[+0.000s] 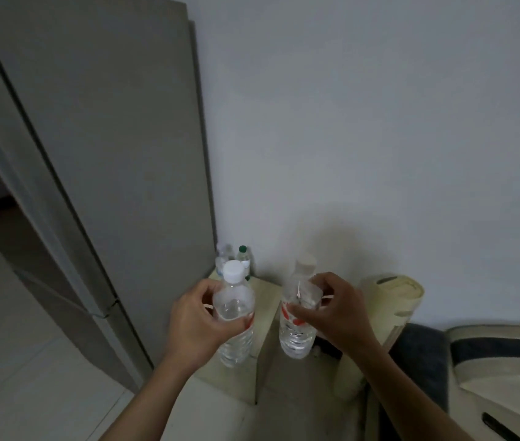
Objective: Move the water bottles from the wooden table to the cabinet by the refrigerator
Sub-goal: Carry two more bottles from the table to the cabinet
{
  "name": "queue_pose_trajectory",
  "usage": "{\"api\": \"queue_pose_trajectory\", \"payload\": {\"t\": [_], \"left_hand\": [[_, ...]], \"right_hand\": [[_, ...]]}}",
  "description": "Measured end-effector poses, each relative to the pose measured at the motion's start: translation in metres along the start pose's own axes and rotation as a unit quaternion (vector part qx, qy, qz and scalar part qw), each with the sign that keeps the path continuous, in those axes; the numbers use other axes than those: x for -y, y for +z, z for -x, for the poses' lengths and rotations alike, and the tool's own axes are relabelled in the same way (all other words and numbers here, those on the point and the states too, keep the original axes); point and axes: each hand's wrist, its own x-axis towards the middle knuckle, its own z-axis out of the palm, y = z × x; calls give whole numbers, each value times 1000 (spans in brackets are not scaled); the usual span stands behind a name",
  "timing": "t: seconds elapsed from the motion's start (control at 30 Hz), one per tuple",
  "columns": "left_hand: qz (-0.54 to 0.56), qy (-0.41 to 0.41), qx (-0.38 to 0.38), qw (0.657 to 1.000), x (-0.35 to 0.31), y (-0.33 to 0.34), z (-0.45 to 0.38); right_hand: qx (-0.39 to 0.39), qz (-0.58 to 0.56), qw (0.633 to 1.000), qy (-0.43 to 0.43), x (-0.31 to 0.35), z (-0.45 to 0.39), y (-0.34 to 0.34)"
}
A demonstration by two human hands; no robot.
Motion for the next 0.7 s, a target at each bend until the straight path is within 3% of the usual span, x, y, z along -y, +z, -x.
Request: {"api": "queue_pose_trajectory", "payload": {"t": [0.23, 0.7], "left_hand": [[21, 5, -28, 999, 14, 38, -94], [60, 23, 3, 998, 91, 68, -278]], "right_hand": [[-3, 2, 1000, 4, -28, -94, -4], [-20, 46, 998, 36, -70, -247, 60]]}}
